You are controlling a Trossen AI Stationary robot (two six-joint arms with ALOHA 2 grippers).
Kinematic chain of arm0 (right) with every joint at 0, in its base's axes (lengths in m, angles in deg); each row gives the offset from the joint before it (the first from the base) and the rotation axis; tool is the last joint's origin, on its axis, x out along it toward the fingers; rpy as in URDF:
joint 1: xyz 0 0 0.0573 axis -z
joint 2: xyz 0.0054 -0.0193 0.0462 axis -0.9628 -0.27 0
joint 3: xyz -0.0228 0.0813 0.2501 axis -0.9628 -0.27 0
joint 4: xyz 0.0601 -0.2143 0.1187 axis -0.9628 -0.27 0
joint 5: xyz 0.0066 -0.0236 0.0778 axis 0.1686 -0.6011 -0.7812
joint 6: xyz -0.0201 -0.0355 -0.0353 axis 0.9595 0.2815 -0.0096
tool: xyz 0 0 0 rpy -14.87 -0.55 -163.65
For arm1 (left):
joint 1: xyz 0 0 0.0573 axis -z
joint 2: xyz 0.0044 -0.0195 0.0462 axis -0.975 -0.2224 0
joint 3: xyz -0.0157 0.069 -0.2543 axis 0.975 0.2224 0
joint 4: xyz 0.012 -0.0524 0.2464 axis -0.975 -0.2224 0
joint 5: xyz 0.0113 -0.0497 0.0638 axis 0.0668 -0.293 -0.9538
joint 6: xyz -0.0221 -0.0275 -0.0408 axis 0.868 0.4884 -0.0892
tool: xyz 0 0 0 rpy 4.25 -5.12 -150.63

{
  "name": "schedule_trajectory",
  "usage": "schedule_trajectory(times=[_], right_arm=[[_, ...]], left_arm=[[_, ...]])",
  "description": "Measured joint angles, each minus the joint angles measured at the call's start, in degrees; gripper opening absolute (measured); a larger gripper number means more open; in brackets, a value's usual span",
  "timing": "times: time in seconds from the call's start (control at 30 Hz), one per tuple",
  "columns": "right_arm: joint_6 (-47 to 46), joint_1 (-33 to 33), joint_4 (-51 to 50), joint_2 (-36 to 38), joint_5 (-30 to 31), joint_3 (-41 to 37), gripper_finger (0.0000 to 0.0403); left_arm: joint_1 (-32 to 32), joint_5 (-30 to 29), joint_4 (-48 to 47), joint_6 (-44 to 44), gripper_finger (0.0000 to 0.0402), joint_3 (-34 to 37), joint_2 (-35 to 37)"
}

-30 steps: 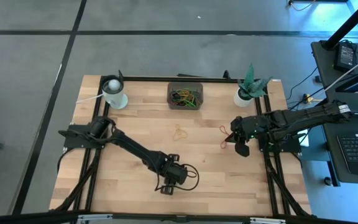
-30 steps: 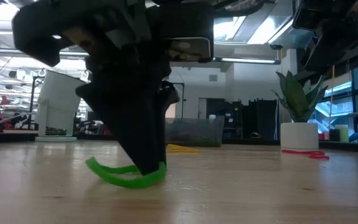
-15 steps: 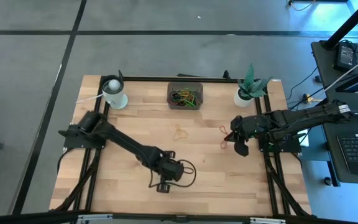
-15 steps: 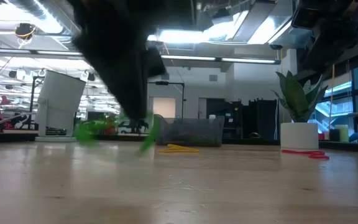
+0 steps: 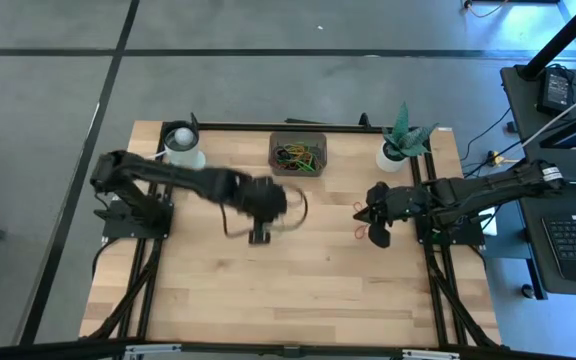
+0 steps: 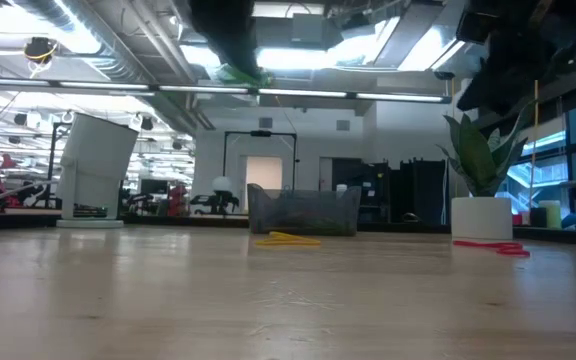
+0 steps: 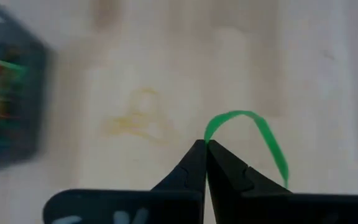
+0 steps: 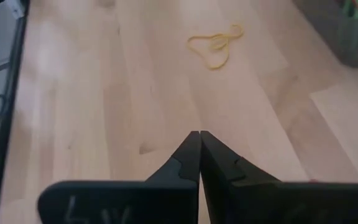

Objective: Pick and place rubber bands into bin
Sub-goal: Put the green rubber band into the bin

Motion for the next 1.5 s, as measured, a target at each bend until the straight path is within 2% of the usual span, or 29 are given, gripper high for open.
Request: schedule_trajectory(times=[0.13,0.27,0.43,0.6,0.87,1.1,1.33,1.5], right_arm=[[-0.67,0.0,1.99,-2.27,2.95,0.0,0.001],[-1.85,0.02,4.38,-5.11,5.85,0.0,0.001],[-3.05,0.02,8.27,-8.85,8.21,0.0,0.001],[-4.5,0.92,12.75,-12.46,8.38,0.0,0.001],[-12.95,3.73,17.51,-16.04,8.38,0.0,0.001],[-18.0,4.99,19.17,-16.7,8.3,0.0,0.001],[-19.8,5.01,19.54,-16.7,8.78,0.0,0.001],[-19.72,5.01,19.5,-16.7,9.13,0.0,0.001]], left_arm=[[-9.25,0.06,0.24,-7.07,0.0002,-0.11,2.76],[-19.94,1.01,0.92,-7.71,0.0002,-0.11,3.11],[-31.45,7.28,3.0,-14.62,0.0002,-0.11,1.75],[-38.45,13.36,8.74,-21.99,0.0003,-0.13,-1.05],[-41.75,17.1,9.27,-30.79,0.0003,-7.33,-12.24],[-42.11,14.37,6.63,-33.24,0.0003,-13.99,-22.24],[-41.85,10.73,6.4,-34.72,0.001,-14.38,-26.48],[-41.36,9.85,6.85,-36.52,0.0044,-14.4,-26.74]])
